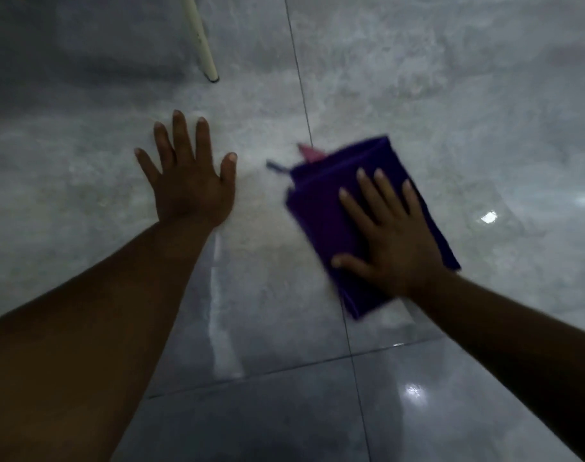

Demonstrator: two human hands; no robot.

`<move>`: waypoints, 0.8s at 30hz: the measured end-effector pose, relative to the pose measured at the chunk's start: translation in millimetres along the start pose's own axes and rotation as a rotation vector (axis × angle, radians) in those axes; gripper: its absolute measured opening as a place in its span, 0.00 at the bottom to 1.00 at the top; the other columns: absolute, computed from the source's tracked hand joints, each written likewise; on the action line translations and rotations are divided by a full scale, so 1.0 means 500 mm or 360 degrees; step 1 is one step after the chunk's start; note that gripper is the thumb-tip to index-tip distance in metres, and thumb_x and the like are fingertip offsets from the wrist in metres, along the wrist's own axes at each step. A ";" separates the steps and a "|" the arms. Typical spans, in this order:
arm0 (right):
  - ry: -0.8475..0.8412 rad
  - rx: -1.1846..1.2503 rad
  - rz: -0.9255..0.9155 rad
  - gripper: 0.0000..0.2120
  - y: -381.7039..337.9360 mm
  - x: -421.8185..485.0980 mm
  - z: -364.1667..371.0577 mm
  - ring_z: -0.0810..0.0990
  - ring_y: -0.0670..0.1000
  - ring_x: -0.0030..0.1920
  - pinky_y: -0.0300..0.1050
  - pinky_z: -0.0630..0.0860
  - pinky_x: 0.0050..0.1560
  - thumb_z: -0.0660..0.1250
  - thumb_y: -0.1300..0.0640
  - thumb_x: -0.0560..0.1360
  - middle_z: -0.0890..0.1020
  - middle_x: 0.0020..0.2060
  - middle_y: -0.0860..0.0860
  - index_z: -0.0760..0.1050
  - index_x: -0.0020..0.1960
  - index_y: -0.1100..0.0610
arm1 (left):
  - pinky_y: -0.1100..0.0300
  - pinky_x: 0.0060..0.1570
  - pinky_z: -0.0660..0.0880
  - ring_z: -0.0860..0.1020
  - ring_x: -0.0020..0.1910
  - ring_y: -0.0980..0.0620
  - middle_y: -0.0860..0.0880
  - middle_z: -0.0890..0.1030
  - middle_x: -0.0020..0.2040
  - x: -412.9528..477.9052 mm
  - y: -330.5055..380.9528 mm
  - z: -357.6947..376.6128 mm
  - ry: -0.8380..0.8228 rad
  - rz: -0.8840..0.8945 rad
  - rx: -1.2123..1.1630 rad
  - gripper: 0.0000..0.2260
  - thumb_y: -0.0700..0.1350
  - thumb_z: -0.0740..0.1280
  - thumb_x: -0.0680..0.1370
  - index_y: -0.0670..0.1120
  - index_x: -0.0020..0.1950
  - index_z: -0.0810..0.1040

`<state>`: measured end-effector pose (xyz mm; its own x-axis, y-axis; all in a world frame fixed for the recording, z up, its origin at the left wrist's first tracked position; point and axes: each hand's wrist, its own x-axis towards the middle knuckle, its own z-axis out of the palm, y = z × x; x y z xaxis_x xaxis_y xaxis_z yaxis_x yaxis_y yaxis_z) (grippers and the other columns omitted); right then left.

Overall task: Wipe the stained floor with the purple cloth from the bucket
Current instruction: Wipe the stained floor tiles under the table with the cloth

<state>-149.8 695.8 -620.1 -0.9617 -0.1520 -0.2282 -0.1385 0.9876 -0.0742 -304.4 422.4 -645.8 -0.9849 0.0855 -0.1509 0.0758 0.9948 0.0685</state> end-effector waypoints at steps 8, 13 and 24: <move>-0.0146 -0.0074 0.0397 0.47 0.239 -0.241 0.004 0.56 0.63 0.79 0.68 0.56 0.74 0.44 0.23 0.72 0.57 0.79 0.60 0.58 0.79 0.54 | 0.40 0.77 0.39 0.39 0.81 0.46 0.50 0.39 0.82 0.036 -0.036 -0.041 -0.0393 0.0107 -0.0031 0.34 0.65 0.53 0.79 0.55 0.81 0.45; 0.0034 0.0070 0.0719 0.46 0.195 -0.035 -0.026 0.47 0.61 0.80 0.67 0.47 0.77 0.43 0.23 0.70 0.47 0.81 0.58 0.45 0.81 0.48 | 0.44 0.77 0.52 0.56 0.80 0.42 0.44 0.60 0.80 -0.090 -0.070 -0.053 -0.0165 0.0310 -0.0340 0.34 0.64 0.55 0.76 0.47 0.78 0.62; -0.0246 -0.0245 -0.0860 0.42 -0.090 -0.249 0.036 0.55 0.62 0.79 0.69 0.54 0.75 0.53 0.26 0.73 0.59 0.79 0.58 0.57 0.79 0.49 | 0.36 0.74 0.54 0.60 0.77 0.36 0.39 0.63 0.78 -0.350 -0.337 0.003 0.0187 0.0127 -0.0060 0.27 0.60 0.57 0.80 0.46 0.75 0.68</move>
<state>-19.6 669.4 -605.8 -0.7010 -0.6285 -0.3369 -0.6437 0.7610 -0.0803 -144.6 240.0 -632.5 -0.9876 0.1546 -0.0269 0.1507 0.9821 0.1129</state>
